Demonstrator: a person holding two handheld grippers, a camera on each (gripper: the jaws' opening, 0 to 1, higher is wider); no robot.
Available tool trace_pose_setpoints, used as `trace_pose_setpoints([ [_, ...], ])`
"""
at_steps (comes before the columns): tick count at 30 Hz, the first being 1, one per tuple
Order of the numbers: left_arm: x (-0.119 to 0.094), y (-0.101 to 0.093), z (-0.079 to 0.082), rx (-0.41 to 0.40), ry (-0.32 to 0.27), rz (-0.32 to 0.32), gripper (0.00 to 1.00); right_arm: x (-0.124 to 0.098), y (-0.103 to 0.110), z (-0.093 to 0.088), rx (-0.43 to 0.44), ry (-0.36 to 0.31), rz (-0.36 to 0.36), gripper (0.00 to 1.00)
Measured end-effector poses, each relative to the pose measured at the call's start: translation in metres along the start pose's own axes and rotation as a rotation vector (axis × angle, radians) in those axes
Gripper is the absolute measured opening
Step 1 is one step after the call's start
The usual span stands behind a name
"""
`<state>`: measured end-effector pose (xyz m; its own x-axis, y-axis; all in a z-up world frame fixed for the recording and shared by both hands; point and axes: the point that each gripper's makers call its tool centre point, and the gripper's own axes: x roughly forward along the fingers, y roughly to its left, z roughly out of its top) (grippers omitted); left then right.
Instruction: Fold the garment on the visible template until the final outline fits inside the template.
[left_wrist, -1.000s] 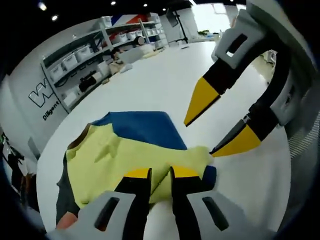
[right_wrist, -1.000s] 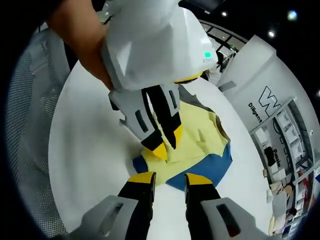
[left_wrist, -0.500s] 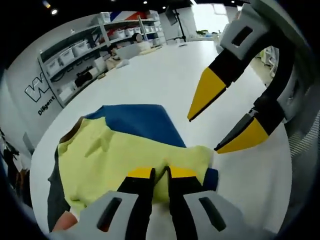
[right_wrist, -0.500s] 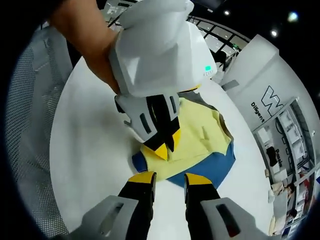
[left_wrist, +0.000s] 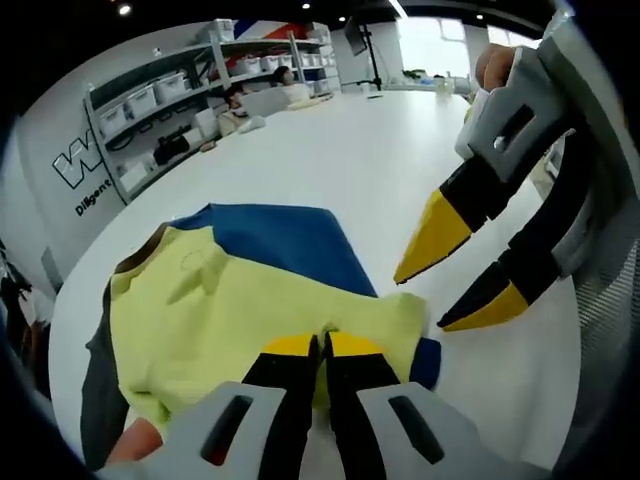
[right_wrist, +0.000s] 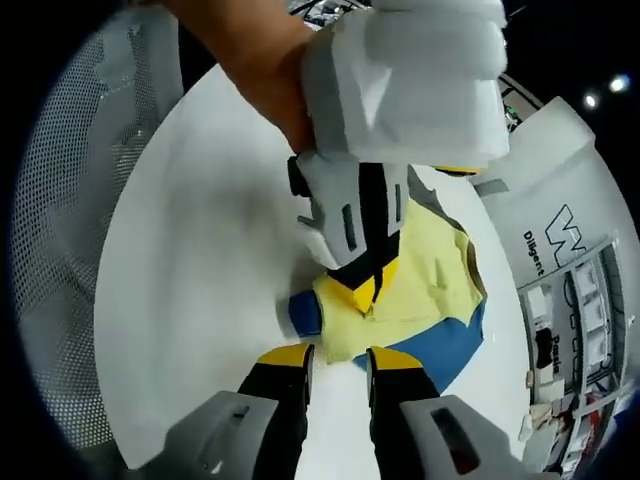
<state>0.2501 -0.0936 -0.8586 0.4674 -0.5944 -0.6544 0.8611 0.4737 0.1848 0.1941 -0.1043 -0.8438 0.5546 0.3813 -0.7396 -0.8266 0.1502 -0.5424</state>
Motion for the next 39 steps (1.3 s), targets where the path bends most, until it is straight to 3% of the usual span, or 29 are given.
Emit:
trace_pose_setpoints([
  [3,0.0,0.0,0.0,-0.006,-0.001,-0.004,0.0,0.003,-0.001,-0.002,-0.067,0.022,-0.002,0.16],
  [14,0.0,0.001,0.0,-0.04,-0.009,-0.012,0.0,0.007,-0.006,0.003,-0.14,0.024,-0.014,0.0],
  [24,-0.01,0.007,0.006,-0.073,-0.04,0.001,0.0,0.006,-0.009,0.008,-0.162,0.011,-0.025,0.0],
  [29,-0.025,0.02,0.014,-0.098,-0.081,0.034,0.0,0.004,-0.013,0.014,-0.188,0.004,-0.04,0.0],
  [39,-0.059,0.049,0.013,-0.177,-0.139,0.104,0.0,0.003,-0.018,0.015,-0.22,0.001,-0.053,0.0],
])
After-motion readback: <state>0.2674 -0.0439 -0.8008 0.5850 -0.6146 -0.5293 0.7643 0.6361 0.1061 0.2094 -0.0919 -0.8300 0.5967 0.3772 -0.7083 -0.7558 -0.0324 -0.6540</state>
